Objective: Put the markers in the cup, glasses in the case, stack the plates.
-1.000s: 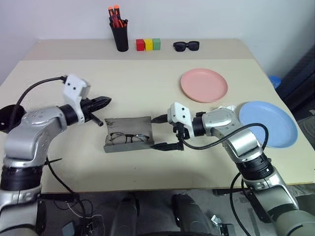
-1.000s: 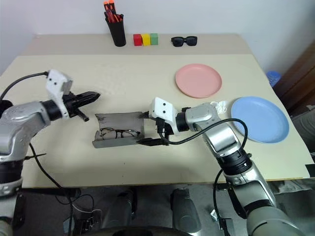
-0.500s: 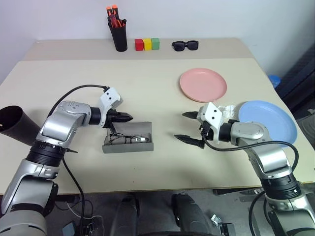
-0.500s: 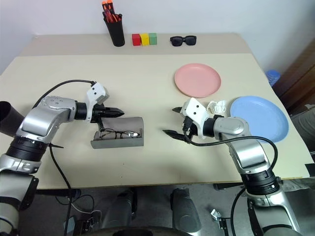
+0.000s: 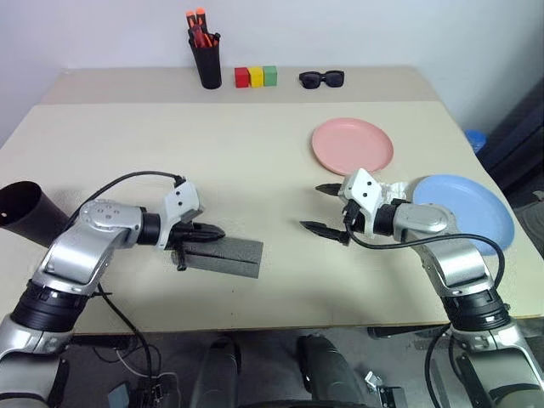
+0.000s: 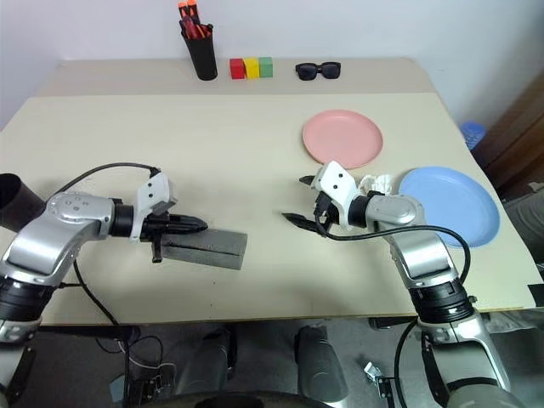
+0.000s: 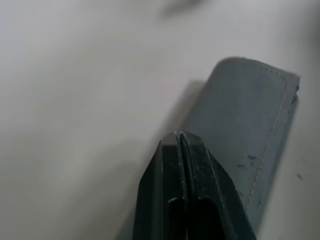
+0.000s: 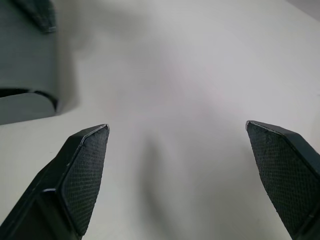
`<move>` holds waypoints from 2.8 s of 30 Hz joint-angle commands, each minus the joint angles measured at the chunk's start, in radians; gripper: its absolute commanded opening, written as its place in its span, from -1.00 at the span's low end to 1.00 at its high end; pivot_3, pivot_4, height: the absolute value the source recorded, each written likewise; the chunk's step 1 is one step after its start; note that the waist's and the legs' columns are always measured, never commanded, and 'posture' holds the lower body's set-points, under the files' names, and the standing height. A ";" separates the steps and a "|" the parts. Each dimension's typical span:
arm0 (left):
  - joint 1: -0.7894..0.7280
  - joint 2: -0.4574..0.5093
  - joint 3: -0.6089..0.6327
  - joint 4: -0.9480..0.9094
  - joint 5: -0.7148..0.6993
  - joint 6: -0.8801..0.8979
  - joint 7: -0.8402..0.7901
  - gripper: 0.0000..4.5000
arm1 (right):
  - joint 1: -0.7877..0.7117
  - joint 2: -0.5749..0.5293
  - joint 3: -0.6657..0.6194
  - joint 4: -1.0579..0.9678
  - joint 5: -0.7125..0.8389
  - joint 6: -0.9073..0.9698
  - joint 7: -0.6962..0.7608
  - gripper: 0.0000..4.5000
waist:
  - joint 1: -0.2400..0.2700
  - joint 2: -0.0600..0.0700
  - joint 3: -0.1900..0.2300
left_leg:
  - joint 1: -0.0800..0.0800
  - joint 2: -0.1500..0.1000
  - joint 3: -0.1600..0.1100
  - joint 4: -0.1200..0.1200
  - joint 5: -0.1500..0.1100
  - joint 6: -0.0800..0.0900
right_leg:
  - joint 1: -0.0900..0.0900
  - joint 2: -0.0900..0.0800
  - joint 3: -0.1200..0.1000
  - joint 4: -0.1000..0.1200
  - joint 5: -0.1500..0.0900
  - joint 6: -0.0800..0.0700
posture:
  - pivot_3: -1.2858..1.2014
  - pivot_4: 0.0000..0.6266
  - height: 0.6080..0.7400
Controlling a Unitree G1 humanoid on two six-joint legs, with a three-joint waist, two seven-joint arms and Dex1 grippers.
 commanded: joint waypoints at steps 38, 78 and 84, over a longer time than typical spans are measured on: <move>0.174 -0.367 0.050 -0.324 -0.170 -0.036 0.390 -1.00 | -0.280 -0.097 0.089 0.542 -0.577 -0.534 -0.462 -0.98 | 0.001 0.001 0.001 | 0.001 0.000 0.000 0.002 0.000 0.000 | 0.001 0.000 0.000 0.000 0.001 0.000 | 0.03 -0.52 1.00; 0.179 -0.357 0.021 -0.258 -0.141 -0.095 0.369 -1.00 | 0.127 -0.222 -0.148 0.200 -0.335 -0.256 -0.236 0.32 | 0.009 0.004 -0.002 | 0.002 -0.001 0.000 0.005 0.000 0.001 | 0.004 -0.001 0.001 -0.001 0.001 -0.001 | 0.03 -0.52 1.00; 0.200 -0.361 0.022 -0.282 -0.146 -0.090 0.393 -1.00 | 0.058 -0.186 -0.088 0.329 -0.400 -0.318 -0.307 0.32 | 0.002 0.004 -0.002 | 0.003 -0.001 0.000 0.004 0.000 0.001 | 0.005 -0.001 0.001 0.000 0.001 -0.001 | 0.03 -0.52 1.00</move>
